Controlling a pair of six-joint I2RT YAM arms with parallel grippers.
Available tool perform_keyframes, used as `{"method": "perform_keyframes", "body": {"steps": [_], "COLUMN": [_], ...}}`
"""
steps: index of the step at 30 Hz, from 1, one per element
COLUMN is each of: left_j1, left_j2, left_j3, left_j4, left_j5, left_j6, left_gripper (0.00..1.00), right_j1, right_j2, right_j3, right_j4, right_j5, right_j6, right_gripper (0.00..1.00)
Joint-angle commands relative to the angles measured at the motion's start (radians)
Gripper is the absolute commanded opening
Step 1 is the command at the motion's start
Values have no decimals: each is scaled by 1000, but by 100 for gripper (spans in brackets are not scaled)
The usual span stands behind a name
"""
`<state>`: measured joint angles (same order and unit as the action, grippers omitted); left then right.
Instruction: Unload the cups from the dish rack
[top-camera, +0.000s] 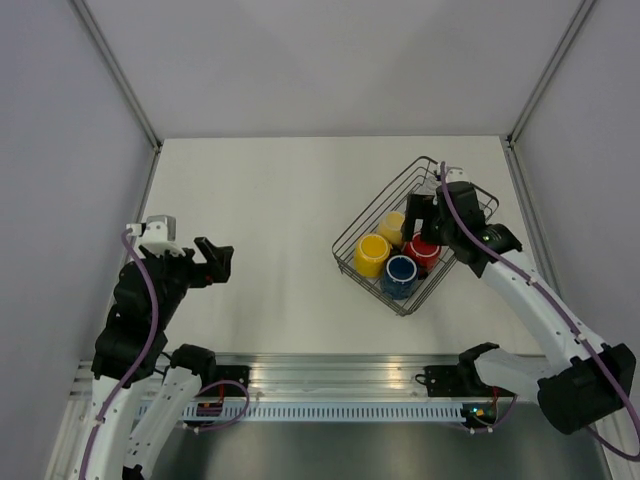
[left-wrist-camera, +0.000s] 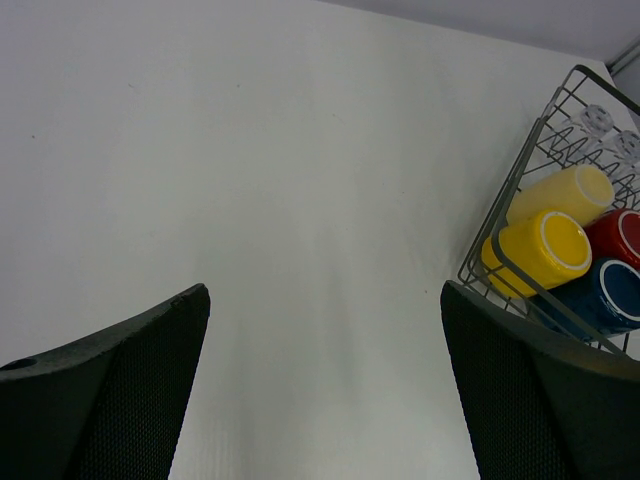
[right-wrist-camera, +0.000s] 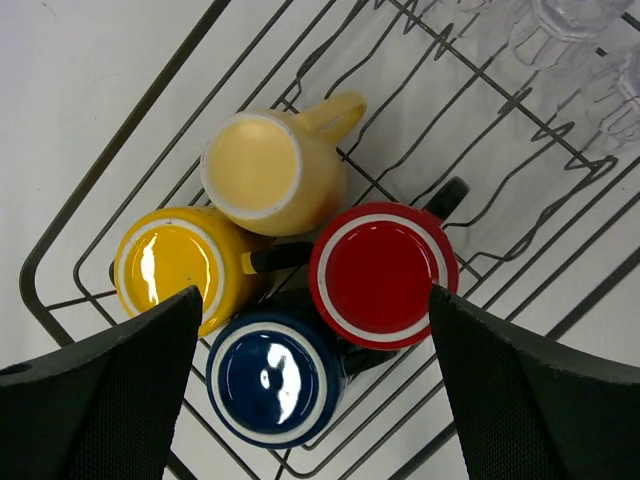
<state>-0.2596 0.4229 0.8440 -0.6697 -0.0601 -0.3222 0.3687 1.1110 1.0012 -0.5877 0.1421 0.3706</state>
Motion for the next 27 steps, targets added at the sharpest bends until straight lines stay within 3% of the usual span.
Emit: {"method": "perform_keyframes", "body": {"steps": [1,11,21,27], "left_j1": [-3,-4,-7,-12], "left_j2": [11,13,11,11], "left_j3": [-2,-2,-3,-3], "left_j4": [52,55,56,56], "left_j5": [37,54,55,55], "left_j6": [17,20,21,22], "left_gripper": [100,100,100,100], "right_j1": [51,154,154,154], "right_j2": [65,334,498,556], "right_j3": [88,226,283,275], "right_j4": [61,34,37,74], "right_j5": [60,273,286,275], "right_j6": [1,19,47,53], "right_gripper": [98,98,98,93]}}
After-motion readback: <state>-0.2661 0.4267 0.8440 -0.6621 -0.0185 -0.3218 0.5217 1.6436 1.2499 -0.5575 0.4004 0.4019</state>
